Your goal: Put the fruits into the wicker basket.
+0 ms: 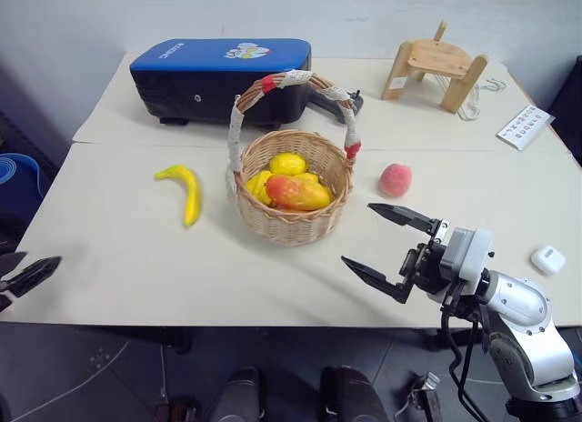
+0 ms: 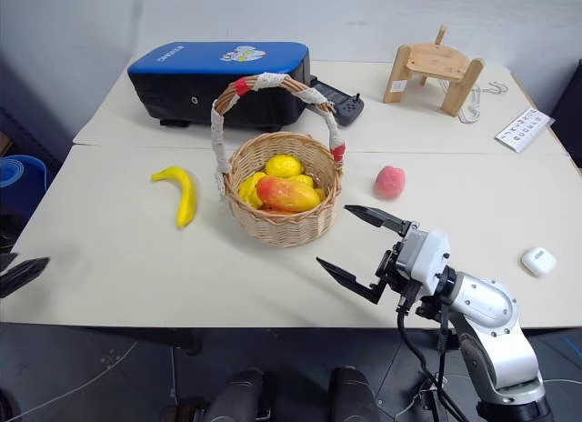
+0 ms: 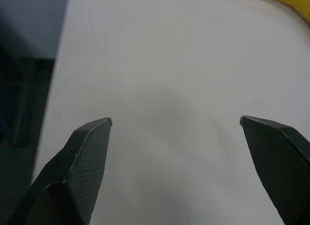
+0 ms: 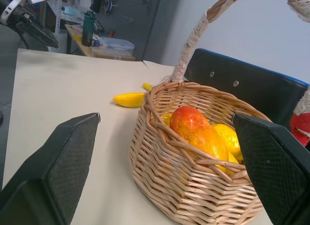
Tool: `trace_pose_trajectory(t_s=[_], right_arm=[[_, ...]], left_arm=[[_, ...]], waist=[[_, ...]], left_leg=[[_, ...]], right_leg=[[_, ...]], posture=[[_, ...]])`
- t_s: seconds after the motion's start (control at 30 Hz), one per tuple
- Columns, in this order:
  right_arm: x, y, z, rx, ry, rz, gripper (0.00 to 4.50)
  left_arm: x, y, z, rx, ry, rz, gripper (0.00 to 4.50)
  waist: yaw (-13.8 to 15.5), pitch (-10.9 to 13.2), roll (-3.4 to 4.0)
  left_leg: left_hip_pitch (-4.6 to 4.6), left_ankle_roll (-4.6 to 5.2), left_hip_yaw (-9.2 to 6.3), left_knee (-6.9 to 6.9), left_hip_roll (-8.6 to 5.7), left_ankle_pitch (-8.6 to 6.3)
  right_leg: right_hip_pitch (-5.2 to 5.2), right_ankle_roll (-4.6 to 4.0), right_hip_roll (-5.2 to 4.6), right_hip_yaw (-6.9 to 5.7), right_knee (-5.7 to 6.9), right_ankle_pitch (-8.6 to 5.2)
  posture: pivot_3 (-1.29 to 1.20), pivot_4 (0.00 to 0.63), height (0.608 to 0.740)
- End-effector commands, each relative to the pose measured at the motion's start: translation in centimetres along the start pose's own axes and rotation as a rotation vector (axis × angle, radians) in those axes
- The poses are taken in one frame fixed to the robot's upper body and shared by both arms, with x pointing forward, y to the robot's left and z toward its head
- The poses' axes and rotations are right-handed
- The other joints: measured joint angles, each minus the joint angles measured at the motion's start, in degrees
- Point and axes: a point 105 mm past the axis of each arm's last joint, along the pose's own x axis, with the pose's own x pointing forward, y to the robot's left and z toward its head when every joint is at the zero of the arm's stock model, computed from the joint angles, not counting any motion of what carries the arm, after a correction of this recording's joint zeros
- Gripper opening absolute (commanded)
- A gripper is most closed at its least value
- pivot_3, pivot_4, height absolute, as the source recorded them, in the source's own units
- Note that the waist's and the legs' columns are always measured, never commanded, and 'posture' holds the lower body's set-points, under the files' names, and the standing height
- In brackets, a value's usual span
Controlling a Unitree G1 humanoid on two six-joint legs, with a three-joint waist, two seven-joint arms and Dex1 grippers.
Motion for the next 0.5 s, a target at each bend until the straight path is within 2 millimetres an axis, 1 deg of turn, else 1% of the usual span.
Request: trace_pose_trajectory(t_s=[0.03,0.07,0.1,0.13,0.17,0.2,0.27,0.37,0.47,0.5], right_arm=[[-0.3,-0.3,0.7,-0.033,-0.017,0.001,4.50],[-0.3,-0.4,0.6,-0.035,-0.015,-0.002,4.50],[-0.4,-0.4,0.6,-0.037,-0.014,-0.004,4.50],[-0.4,-0.4,0.5,-0.038,-0.012,-0.006,4.50],[-0.4,-0.4,0.4,-0.041,-0.011,-0.010,4.50],[-0.3,-0.4,0.4,-0.045,-0.008,-0.012,4.50],[-0.4,-0.6,0.3,-0.062,0.000,-0.019,4.50],[-0.6,-0.6,0.1,-0.092,0.017,-0.013,4.50],[-0.8,-0.7,-0.1,-0.098,0.023,-0.024,4.50],[-0.9,-0.6,-0.1,-0.098,0.023,-0.031,4.50]], left_arm=[[1.5,-3.4,3.2,0.016,-0.070,-0.184,4.45],[2.4,-4.2,3.8,0.032,-0.082,-0.203,4.45],[3.5,-5.3,4.0,0.047,-0.060,-0.228,4.45],[4.8,-7.2,4.2,0.065,-0.023,-0.279,4.45],[5.9,-8.4,4.2,0.036,0.016,-0.301,4.45],[7.2,-9.2,4.6,-0.005,0.039,-0.280,4.45],[9.1,-11.2,5.8,-0.058,0.052,-0.295,4.45],[11.5,-14.7,6.5,0.024,0.123,-0.319,4.45],[13.7,-16.5,6.7,0.063,0.159,-0.274,4.45],[14.4,-17.2,6.7,0.045,0.164,-0.277,4.45]], waist=[[0.2,0.0,-0.01],[0.4,0.0,-0.03],[0.7,0.0,-0.06],[0.8,0.0,-0.08],[0.9,0.0,-0.08],[0.9,0.0,-0.08],[1.1,-0.1,-0.08],[0.6,-0.1,-0.12],[0.2,-0.1,-0.13],[0.1,-0.1,-0.12]], left_leg=[[0.00,0.01,0.01,0.00,-0.03,-0.02],[-0.01,0.01,0.01,0.00,-0.07,-0.02],[-0.01,0.02,0.01,0.03,-0.08,-0.01],[-0.01,0.01,0.01,0.03,-0.08,-0.01],[-0.01,0.00,0.01,0.03,-0.07,0.00],[-0.01,0.00,0.03,0.03,-0.07,0.00],[0.00,0.01,0.04,0.04,-0.11,0.03],[-0.02,0.00,0.13,0.04,-0.07,0.04],[-0.01,-0.01,0.16,0.04,-0.01,0.05],[0.00,-0.01,0.16,0.03,0.00,0.05]], right_leg=[[0.03,0.01,-0.03,0.00,0.01,0.00],[0.04,0.01,-0.09,0.01,0.00,0.01],[0.05,0.01,-0.09,0.02,-0.02,0.01],[0.07,0.01,-0.16,0.07,-0.04,0.01],[0.10,0.01,-0.15,0.12,-0.04,0.01],[0.10,0.01,-0.13,0.14,-0.01,0.01],[0.08,0.02,0.14,0.09,0.08,0.01],[0.03,0.06,0.35,0.15,0.08,0.04],[0.02,0.09,0.46,0.20,0.09,0.05],[0.02,0.10,0.48,0.20,0.10,0.05]], posture=[[0.00,0.150,0.740],[0.00,0.150,0.740],[0.00,0.150,0.740],[0.00,0.150,0.740],[0.00,0.150,0.740],[0.00,0.150,0.740],[0.00,0.150,0.740],[0.00,0.150,0.740],[0.00,0.150,0.740],[0.00,0.150,0.740]])
